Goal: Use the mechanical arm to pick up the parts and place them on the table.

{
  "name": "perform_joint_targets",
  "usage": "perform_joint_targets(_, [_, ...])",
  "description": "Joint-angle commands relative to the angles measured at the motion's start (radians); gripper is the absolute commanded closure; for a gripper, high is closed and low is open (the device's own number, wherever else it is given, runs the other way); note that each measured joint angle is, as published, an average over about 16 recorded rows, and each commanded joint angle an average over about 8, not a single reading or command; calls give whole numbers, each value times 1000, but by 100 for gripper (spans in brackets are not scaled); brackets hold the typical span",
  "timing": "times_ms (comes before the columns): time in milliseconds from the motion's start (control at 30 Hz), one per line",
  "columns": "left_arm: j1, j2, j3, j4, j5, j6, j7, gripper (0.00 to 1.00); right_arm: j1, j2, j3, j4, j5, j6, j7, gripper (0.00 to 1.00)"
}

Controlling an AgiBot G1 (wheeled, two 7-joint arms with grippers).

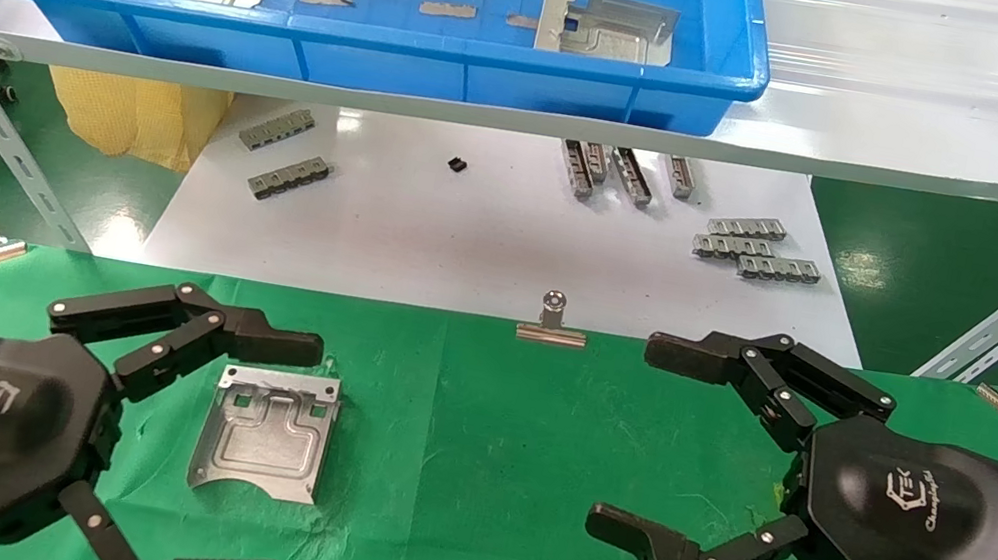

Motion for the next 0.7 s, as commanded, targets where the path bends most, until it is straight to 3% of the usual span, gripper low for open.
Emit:
perform_joint_targets(33, [7, -4, -6, -14, -4, -2, -5, 0, 0, 0, 0, 0, 0, 0, 0, 0])
perform_joint_targets(700, [-8, 5, 7, 16, 5, 1, 6, 0, 0, 0, 0, 0, 0, 0, 0, 0])
